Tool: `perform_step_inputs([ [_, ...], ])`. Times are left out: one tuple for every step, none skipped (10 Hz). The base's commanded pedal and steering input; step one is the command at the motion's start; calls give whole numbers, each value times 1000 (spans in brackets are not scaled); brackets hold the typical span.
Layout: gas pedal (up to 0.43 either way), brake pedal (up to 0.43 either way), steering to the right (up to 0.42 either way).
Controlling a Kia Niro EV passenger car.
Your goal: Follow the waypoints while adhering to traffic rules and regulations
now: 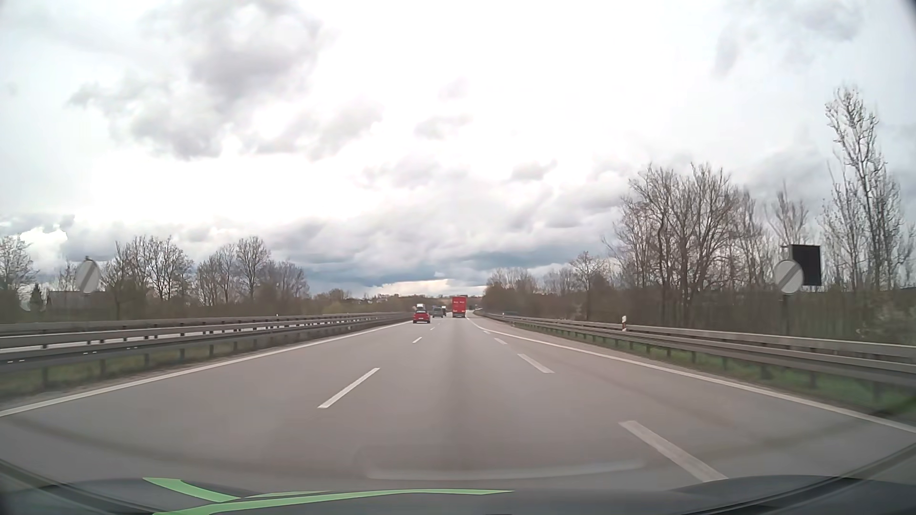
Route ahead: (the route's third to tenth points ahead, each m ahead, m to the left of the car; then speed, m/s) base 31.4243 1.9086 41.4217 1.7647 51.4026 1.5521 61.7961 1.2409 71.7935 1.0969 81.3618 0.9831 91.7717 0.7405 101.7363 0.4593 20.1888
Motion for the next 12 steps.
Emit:
perform_step_inputs([
  [512,0,-5],
  [512,0,-5],
  [512,0,-4],
  [512,0,-4],
  [512,0,-4],
  [512,0,-4],
  [512,0,-3],
  [512,0,-3],
  [512,0,-3],
  [512,0,-2],
  [512,0,-2],
  [512,0,-2],
])
